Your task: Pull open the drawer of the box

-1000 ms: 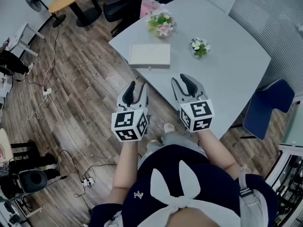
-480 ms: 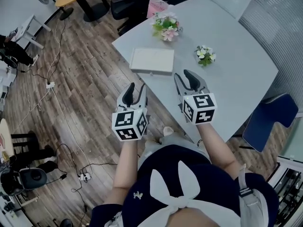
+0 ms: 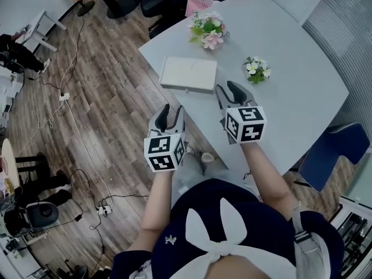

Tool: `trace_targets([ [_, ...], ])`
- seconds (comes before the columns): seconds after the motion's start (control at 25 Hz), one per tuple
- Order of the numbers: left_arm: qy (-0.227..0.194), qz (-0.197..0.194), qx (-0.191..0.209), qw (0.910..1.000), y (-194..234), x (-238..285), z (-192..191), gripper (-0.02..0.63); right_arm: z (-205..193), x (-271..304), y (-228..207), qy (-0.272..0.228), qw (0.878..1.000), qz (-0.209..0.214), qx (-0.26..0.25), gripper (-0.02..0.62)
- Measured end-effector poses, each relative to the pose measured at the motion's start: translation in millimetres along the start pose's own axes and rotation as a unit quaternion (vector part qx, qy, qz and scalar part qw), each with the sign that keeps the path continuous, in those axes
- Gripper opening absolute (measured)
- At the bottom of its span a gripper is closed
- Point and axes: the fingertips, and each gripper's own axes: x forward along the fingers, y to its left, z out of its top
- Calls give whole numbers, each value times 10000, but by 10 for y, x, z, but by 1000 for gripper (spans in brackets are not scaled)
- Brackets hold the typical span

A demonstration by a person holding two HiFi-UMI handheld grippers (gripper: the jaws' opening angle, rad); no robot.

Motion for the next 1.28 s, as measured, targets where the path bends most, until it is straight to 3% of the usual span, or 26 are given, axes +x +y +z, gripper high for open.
trace_targets([
  [0.64, 761, -372, 180, 9962, 211, 669, -365, 164, -341, 554, -326, 573, 9963, -466, 428, 138],
  [1.28, 1489, -609, 134, 9869, 408, 1221, -810, 164, -625, 1083, -495, 1214, 9888, -719, 492, 143],
])
